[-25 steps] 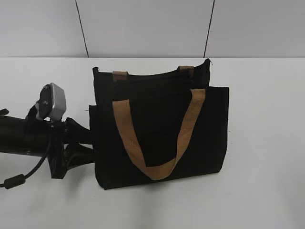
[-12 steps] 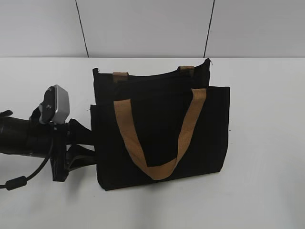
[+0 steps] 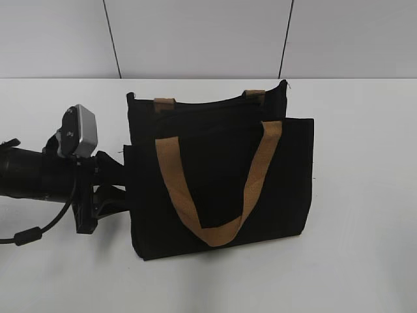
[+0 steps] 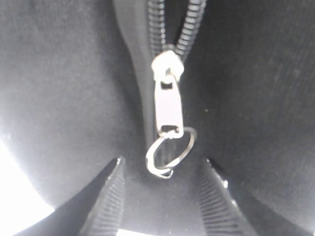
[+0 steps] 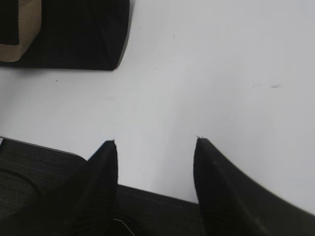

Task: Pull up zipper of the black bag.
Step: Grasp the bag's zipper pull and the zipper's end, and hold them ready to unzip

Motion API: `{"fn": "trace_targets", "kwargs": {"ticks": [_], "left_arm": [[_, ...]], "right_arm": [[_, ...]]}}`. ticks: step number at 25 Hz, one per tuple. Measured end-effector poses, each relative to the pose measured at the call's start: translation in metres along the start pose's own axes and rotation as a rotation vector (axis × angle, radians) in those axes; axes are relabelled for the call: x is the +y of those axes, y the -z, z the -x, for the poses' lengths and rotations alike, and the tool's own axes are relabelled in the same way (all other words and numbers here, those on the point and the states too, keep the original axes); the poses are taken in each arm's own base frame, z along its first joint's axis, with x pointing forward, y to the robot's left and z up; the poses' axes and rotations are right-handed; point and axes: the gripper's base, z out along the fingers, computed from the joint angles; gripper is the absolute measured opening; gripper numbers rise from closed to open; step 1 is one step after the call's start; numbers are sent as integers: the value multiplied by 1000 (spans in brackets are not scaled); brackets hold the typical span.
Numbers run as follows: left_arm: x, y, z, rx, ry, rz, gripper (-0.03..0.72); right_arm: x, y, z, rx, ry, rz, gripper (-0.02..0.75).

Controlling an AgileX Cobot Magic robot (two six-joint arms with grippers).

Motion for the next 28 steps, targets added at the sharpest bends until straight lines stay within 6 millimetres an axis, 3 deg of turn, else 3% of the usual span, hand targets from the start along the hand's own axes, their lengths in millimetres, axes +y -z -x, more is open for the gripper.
{"fn": "trace_targets", "kwargs": {"ticks": [14, 28], "left_arm": [[-4, -11, -13, -11, 54, -48, 359], [1, -12, -7, -44, 39, -47, 355]], "right_arm": [[0, 0, 0, 0, 1, 0, 393], [0, 0, 0, 0, 1, 0, 393]]}}
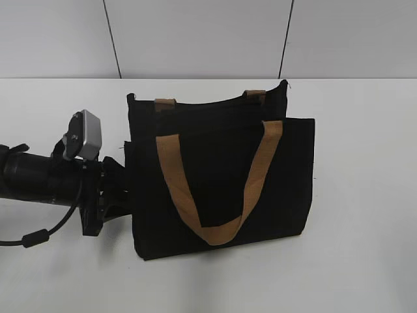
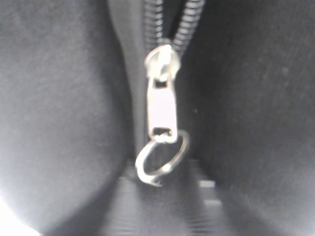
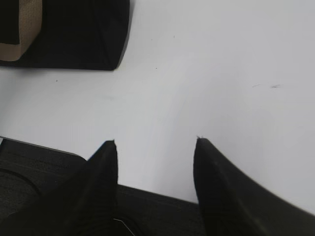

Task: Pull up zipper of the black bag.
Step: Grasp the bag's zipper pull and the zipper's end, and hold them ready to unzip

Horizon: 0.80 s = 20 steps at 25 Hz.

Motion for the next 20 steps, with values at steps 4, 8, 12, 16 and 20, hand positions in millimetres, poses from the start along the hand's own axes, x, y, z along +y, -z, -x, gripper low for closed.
{"fn": "trace_targets", "kwargs": {"ticks": [4, 8, 12, 16, 20], "left_arm": [[0, 0, 0, -1, 0, 0, 306], [0, 0, 0, -2, 0, -1, 92], [0, 0, -1, 12, 0, 5, 76], [1, 0, -3, 37, -1, 15, 76], [5, 7, 3, 74, -34, 61, 76]], "right_arm": [[0, 0, 0, 0, 0, 0, 393], [0, 0, 0, 0, 0, 0, 393], [0, 0, 0, 0, 0, 0, 393], [0, 0, 0, 0, 0, 0, 393], [0, 0, 0, 0, 0, 0, 393]]}}
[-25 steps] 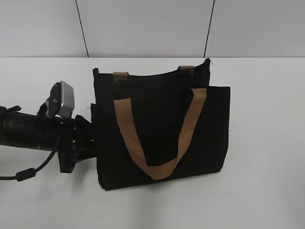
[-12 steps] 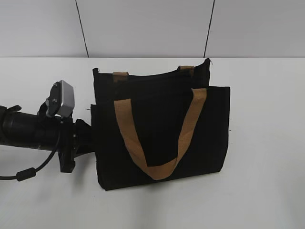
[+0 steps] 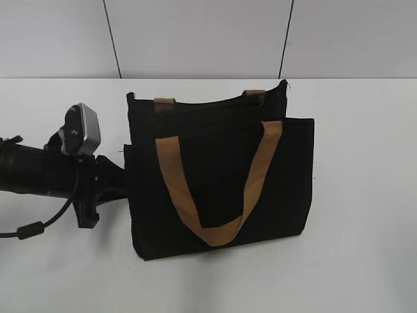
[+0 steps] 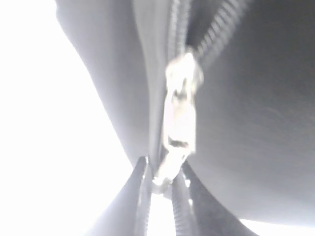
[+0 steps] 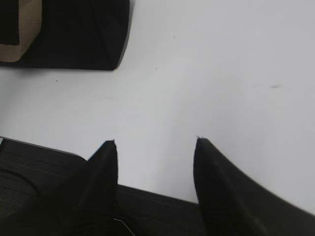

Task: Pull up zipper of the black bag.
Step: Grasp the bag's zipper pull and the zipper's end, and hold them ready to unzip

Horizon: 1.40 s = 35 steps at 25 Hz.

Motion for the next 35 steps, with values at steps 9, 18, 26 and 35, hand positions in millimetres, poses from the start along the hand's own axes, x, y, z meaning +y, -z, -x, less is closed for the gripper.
{"fn": "trace_targets", "kwargs": {"ticks": [9, 18, 26, 35], "left_arm": [[15, 53, 50, 68, -164, 261, 76], [2, 133, 116, 13, -322, 575, 75], [-14, 157, 138, -79, -323, 630, 75], [-17, 157, 140, -113, -275, 598, 75]], "right_arm": [[4, -1, 6, -4, 0, 57, 393], [8, 16, 76, -95, 86, 151, 393], [14, -20, 117, -7, 57, 370, 393], [14, -59, 165, -30, 135, 532, 393]]}}
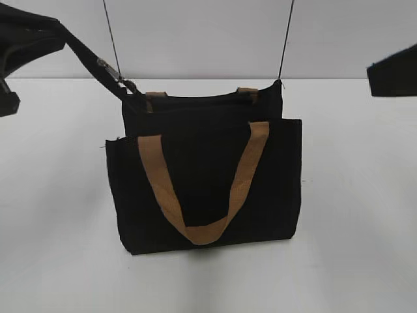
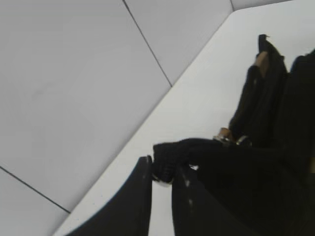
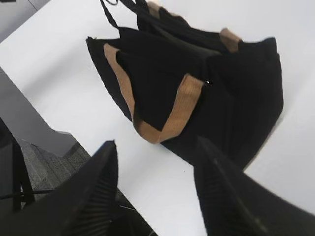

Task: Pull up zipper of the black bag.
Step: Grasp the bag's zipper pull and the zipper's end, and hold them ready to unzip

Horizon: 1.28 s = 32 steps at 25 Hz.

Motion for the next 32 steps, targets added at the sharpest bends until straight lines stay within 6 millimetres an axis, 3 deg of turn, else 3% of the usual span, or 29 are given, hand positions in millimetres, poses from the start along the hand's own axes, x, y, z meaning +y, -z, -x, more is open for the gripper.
{"fn": "trace_targets", "kwargs": {"ticks": [5, 10, 14, 19, 27, 32], "left_arm": [[-12, -5, -6, 30, 72, -132, 75], [-19, -12, -17, 90, 116, -201, 75], [-22, -16, -21, 98, 128, -239, 75], [-23, -16, -21, 98, 134, -243, 75], [-23, -16, -21, 97, 134, -244, 75], [-23, -16, -21, 97, 134, -244, 74]], "right_arm": [[-5, -24, 26, 11, 55, 79, 393], [14, -68, 40, 33, 131, 169, 393], [28, -114, 40, 74, 236, 220, 393], [30, -163, 38, 78, 349, 187, 379], [45, -209, 44, 100, 463, 239, 331], [38, -229, 39, 104, 456, 192, 325]]}}
